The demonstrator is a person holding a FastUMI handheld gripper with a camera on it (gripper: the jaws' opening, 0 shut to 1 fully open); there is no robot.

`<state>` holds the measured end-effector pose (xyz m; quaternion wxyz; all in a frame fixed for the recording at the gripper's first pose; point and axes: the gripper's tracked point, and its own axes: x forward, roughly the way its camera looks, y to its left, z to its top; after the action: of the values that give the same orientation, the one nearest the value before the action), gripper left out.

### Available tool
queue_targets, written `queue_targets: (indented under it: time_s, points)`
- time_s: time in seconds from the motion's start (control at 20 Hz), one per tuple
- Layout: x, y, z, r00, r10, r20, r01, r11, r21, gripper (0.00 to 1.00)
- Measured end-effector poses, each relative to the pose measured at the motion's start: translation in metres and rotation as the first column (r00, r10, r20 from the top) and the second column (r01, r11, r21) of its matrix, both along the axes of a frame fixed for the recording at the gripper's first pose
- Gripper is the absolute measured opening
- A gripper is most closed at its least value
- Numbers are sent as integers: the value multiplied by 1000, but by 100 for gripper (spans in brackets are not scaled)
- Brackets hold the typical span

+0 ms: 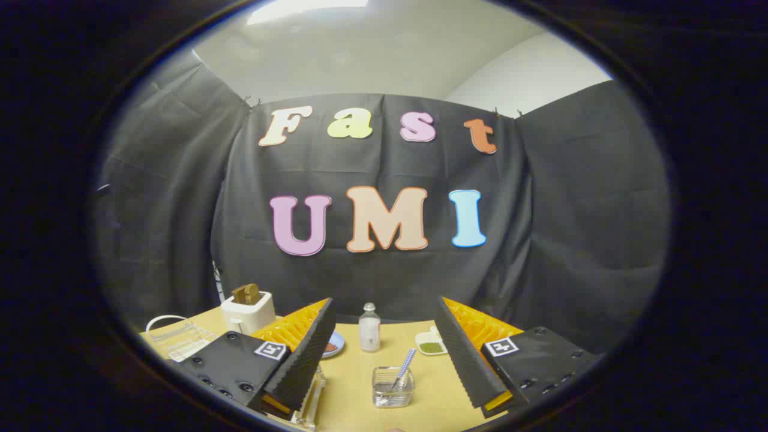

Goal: Take the plate from the dish rack, then take the spoon from the basket and place it into the plate.

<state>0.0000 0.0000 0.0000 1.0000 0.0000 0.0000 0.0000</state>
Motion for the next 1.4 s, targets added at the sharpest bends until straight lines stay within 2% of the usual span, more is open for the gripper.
queue_targets:
  time_s: [0.25, 1.4]
  points:
    - [-1, 9, -3, 1000, 17, -12, -16, 999, 30, 100]
    - [-7, 9, 3, 1000, 4, 0, -4, 1000, 3, 100]
